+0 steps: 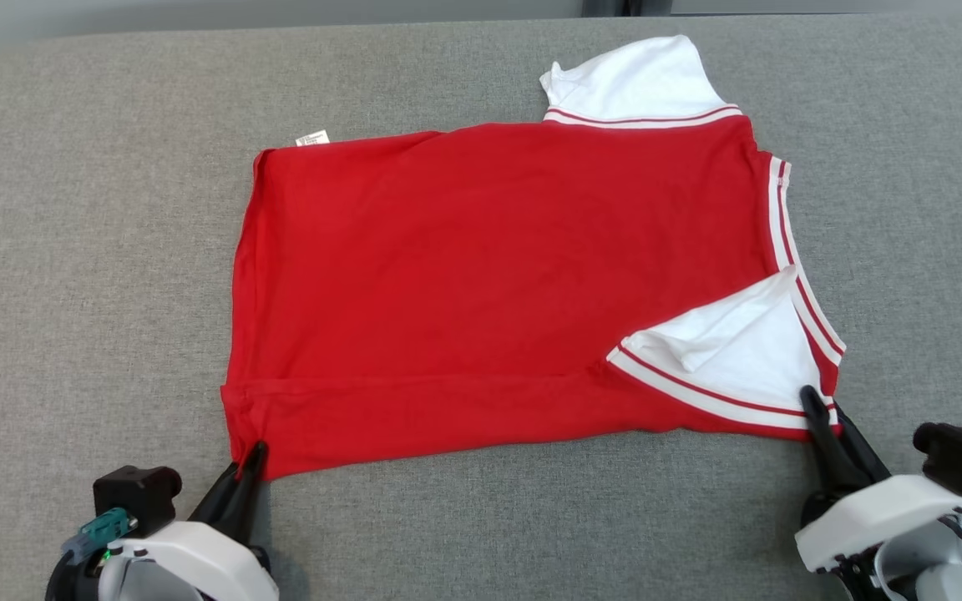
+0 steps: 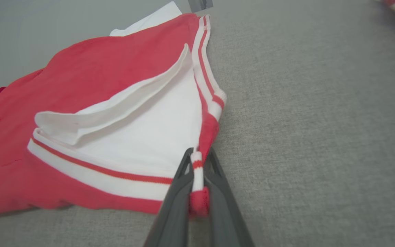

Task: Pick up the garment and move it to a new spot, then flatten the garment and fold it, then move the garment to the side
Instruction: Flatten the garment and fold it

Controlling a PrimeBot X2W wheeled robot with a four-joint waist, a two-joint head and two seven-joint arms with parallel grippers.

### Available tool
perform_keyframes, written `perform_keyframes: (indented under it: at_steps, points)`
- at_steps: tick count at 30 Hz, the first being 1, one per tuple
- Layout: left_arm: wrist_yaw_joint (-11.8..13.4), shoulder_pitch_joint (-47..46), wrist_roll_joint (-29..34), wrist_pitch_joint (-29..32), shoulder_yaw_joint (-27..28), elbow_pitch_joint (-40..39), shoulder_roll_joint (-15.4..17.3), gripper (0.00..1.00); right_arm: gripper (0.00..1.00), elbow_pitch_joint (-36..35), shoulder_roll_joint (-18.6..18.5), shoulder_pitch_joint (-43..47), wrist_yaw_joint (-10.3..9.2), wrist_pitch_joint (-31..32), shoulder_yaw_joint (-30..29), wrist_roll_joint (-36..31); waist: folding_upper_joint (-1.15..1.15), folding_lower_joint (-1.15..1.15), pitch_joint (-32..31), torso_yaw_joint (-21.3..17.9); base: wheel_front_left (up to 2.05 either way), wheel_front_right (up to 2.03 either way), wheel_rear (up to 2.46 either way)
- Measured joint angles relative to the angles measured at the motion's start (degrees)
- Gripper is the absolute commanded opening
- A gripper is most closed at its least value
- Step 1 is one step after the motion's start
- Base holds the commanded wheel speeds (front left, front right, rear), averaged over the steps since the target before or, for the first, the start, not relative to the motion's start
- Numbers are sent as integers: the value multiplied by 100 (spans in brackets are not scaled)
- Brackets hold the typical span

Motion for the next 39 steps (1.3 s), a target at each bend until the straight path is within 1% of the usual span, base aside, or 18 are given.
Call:
perform_keyframes:
  at_steps: [5,9,12,14,15,16,17,18,20,22,26,34,39]
  points:
    - [170,324,-27,339,55,-555,300,0,0,-828,65,606,1,264,-222,48,0,0,-44,0,0,0,0]
    - [326,619,-44,569,87,-1022,472,0,0,-1396,164,1187,1,613,-444,13,0,0,-76,-10,0,0,0]
    - [435,777,-67,726,102,-1272,545,0,0,-1726,244,1490,1,826,-547,-15,0,0,-87,-29,0,0,0]
    - [488,835,-66,777,100,-1355,586,0,0,-1811,271,1604,1,953,-565,-10,0,0,-87,-49,0,0,0]
    - [499,841,-51,762,96,-1381,593,0,24,-1829,286,1628,1,1000,-561,-19,0,0,-84,-63,0,0,0]
    - [499,840,-42,779,77,-1397,594,9,65,-1850,294,1629,1,1009,-560,-25,0,0,-80,-77,0,0,0]
    - [512,840,-40,779,64,-1406,573,82,100,-1860,297,1620,1,1010,-563,-26,0,0,-77,-90,0,0,0]
    - [556,838,-16,745,63,-1417,544,100,100,-1872,302,1596,1,981,-582,-77,0,0,-74,-102,0,0,0]
    - [610,814,18,681,69,-1429,504,100,100,-1887,303,1513,0,889,-660,-121,0,0,-69,-118,0,0,0]
    - [698,761,79,472,135,-1477,437,100,100,-1912,321,1422,0,757,-726,-231,0,0,-68,-128,0,0,0]
    - [797,597,147,73,280,-1599,308,100,100,-2057,321,1176,0,515,-876,-413,0,0,-89,-131,0,0,0]
    - [853,-48,613,-694,396,-1900,269,100,100,-2598,303,508,0,147,-1017,-975,0,0,-200,-121,0,0,0]
    - [858,-309,765,-760,398,-1875,322,100,100,-2680,245,225,0,194,-929,-1071,0,0,-259,-109,0,0,0]
